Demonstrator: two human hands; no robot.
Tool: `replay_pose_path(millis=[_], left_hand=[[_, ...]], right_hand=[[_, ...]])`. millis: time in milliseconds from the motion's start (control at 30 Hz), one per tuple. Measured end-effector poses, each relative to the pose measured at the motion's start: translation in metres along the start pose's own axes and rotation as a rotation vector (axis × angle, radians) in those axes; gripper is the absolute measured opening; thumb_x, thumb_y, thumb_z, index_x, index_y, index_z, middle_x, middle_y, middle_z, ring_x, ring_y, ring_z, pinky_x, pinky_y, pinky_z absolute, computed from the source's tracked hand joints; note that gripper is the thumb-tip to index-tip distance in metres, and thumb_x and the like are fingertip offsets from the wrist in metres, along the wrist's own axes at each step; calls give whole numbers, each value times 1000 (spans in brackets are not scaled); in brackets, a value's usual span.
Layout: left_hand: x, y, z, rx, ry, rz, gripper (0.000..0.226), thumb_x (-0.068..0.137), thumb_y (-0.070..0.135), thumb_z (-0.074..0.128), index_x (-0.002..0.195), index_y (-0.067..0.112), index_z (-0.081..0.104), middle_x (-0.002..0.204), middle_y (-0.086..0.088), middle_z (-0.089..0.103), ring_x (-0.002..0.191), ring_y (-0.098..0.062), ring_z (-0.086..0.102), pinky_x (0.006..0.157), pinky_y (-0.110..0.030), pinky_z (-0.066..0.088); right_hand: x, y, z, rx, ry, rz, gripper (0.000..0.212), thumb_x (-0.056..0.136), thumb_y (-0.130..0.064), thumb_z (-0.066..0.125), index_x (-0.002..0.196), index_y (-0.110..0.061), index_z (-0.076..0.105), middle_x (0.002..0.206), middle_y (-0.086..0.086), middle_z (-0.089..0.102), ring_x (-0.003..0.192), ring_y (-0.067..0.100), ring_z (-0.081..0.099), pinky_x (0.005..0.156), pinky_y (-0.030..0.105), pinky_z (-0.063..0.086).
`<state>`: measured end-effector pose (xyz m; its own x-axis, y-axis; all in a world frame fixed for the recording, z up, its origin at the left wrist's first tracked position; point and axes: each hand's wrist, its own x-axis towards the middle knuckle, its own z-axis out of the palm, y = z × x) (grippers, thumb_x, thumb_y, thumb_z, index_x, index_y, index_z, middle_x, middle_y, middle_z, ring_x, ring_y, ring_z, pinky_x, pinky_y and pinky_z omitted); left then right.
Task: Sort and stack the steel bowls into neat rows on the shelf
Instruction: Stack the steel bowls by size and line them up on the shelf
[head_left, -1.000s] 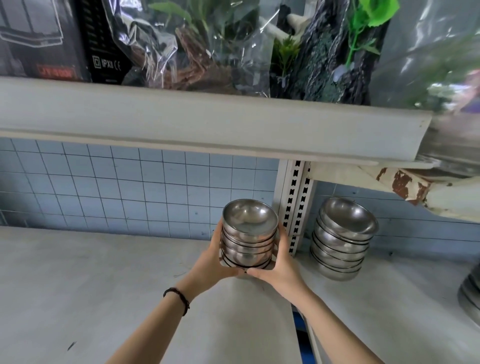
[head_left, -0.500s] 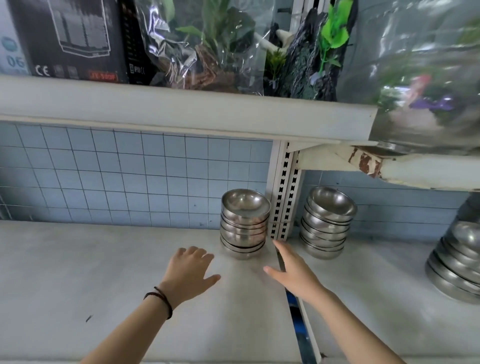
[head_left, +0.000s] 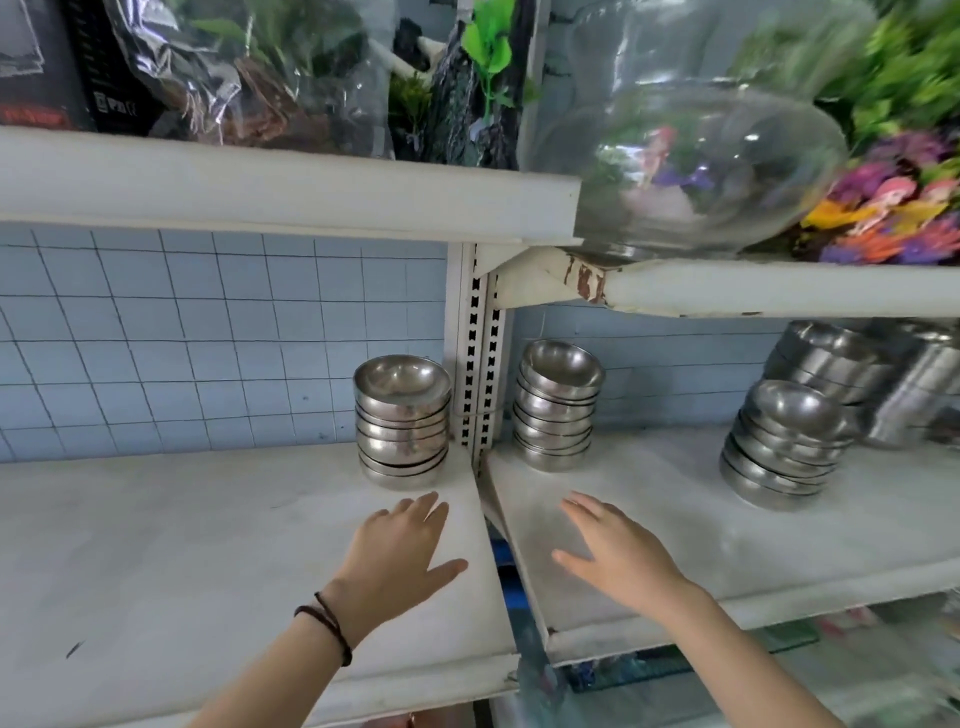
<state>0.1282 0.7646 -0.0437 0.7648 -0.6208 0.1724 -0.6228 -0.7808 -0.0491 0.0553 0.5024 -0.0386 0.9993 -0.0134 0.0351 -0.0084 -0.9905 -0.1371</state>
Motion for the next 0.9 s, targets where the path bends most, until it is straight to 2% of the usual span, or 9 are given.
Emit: replay_pose_path(millis=[200,433,567,633,733,800,900], left_hand=[[44,35,-4,-63,20,10,77,88,68,38,149,22,25,158,5,23,137,-18,36,105,-35,37],[105,69,-1,-310,136,-183,88,82,76,38,152,30,13,159,13,18,139,-11,33,103,-34,41],[132,87,11,-526,162,-308,96,79,76,44,151,34,-4,160,12,12,142,-13,28,105,-36,40],[144,91,17,-710,197,-348,101,75,77,48,150,38,-8,159,15,9,144,-7,19,110,-31,31],[163,96,24,-1007,274,-382,111,69,78,57,150,39,-8,156,23,3,137,12,1,113,-21,11],[176,101,29,-1142,345,-388,113,66,78,61,148,43,-8,151,33,-4,135,19,-5,117,-25,6],[193,107,33,-1260,443,-414,104,69,74,64,143,54,-7,142,48,-8,131,27,-7,119,-29,6]], right_hand=[[8,47,-11,43,31,24,72,96,-54,47,155,-22,20,163,-7,17,146,12,24,112,29,31],[50,102,-18,245,98,-3,77,93,-55,53,155,-29,16,162,-11,20,146,9,23,112,25,28],[81,126,-18,432,154,-20,89,87,-59,59,156,-32,9,160,-8,25,145,12,28,106,21,29],[95,132,-19,567,170,-35,94,83,-62,62,155,-35,7,158,-12,26,144,12,30,104,21,29],[114,132,-19,784,180,-63,102,76,-65,63,155,-36,6,153,-25,17,145,8,27,115,27,27],[126,130,-17,871,181,-54,104,76,-62,65,155,-33,4,154,-22,15,146,9,24,119,35,25],[141,126,-12,953,171,-67,107,77,-59,65,155,-29,-2,163,-11,7,150,9,14,122,37,19]])
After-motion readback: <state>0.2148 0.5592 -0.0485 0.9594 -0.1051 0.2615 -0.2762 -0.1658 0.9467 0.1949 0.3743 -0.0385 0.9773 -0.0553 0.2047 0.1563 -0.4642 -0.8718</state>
